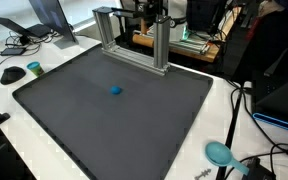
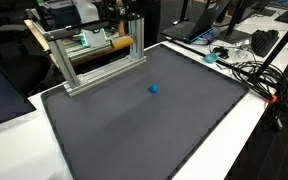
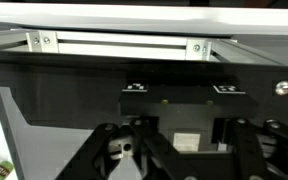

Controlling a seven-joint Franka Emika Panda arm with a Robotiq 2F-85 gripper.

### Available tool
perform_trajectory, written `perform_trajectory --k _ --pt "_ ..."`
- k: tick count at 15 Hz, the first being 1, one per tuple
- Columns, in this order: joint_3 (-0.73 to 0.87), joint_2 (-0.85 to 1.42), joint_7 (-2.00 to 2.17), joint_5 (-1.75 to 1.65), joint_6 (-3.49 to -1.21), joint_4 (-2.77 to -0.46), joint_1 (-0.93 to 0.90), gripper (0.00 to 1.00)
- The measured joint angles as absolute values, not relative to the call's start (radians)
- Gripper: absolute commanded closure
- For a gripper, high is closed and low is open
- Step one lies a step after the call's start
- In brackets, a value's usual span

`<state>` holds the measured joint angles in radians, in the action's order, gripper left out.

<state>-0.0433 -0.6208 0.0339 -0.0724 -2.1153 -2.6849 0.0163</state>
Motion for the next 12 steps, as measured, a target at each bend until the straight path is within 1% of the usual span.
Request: perform_trajectory --k 1,3,4,12 --pt "-0.043 -0.621 0.038 -0.074 -2.108 -2.682 0.019 0.73" --pt "-0.042 -0.619 0.049 -0.072 -2.104 -2.679 0.021 0.74" --pt "-0.043 -0.619 0.052 -0.07 -2.104 -2.678 0.02 0.78" --pt "-0.05 -0.59 0.07 -0.086 -2.099 -2.636 0.023 0.78"
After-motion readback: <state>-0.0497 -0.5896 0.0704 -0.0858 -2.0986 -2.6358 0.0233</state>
